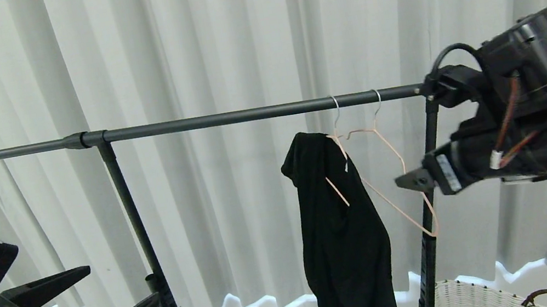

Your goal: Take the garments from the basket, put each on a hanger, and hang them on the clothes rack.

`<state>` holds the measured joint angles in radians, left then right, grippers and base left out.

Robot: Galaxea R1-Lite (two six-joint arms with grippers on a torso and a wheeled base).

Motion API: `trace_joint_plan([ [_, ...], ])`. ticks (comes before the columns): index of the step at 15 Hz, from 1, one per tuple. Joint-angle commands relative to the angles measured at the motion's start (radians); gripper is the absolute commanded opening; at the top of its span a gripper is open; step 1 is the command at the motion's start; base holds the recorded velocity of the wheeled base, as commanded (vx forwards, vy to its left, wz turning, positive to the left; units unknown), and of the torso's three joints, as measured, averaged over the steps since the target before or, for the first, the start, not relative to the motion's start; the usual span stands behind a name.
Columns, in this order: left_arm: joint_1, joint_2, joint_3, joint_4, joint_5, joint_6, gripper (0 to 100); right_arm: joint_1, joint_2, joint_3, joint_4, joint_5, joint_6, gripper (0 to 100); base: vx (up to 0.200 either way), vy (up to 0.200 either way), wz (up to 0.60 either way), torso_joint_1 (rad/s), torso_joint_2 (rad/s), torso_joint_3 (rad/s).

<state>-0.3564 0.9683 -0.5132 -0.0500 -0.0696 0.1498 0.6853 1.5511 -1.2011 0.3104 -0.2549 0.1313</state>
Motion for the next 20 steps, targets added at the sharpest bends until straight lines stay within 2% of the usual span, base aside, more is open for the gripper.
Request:
trace_joint_plan([
  [1, 0.024, -0.006, 0.018, -0.001, 0.016, -0.001, 100, -0.086, -0.224, 0.02, 0.207, -0.047, -0.032, 100, 0.0, 0.0, 0.0, 0.0, 0.0, 0.0],
  [2, 0.034, -0.008, 0.025, -0.001, 0.024, -0.001, 100, -0.141, -0.266, 0.057, 0.22, -0.052, -0.038, 100, 0.0, 0.0, 0.0, 0.0, 0.0, 0.0],
  [4, 0.047, -0.008, 0.028, -0.001, 0.045, 0.001, 100, -0.268, -0.327, 0.124, 0.219, -0.081, -0.117, 100, 0.0, 0.0, 0.0, 0.0, 0.0, 0.0],
  [7, 0.065, -0.006, 0.042, -0.001, 0.088, 0.001, 100, -0.368, -0.37, 0.215, 0.157, -0.086, -0.193, 100, 0.0, 0.0, 0.0, 0.0, 0.0, 0.0],
  [10, 0.085, -0.01, 0.044, -0.001, 0.106, 0.001, 100, -0.412, -0.371, 0.324, -0.028, -0.098, -0.24, 100, -0.2, 0.0, 0.0, 0.009, 0.01, 0.002],
  [13, 0.119, -0.016, 0.048, -0.001, 0.108, 0.001, 100, -0.434, -0.378, 0.396, -0.128, -0.101, -0.309, 100, -0.2, 0.0, 0.0, 0.003, 0.0, 0.004],
  [20, 0.142, -0.045, 0.064, -0.001, 0.111, 0.043, 100, -0.463, -0.398, 0.425, -0.139, -0.127, -0.329, 100, -0.2, 0.0, 0.0, 0.004, 0.0, 0.004],
])
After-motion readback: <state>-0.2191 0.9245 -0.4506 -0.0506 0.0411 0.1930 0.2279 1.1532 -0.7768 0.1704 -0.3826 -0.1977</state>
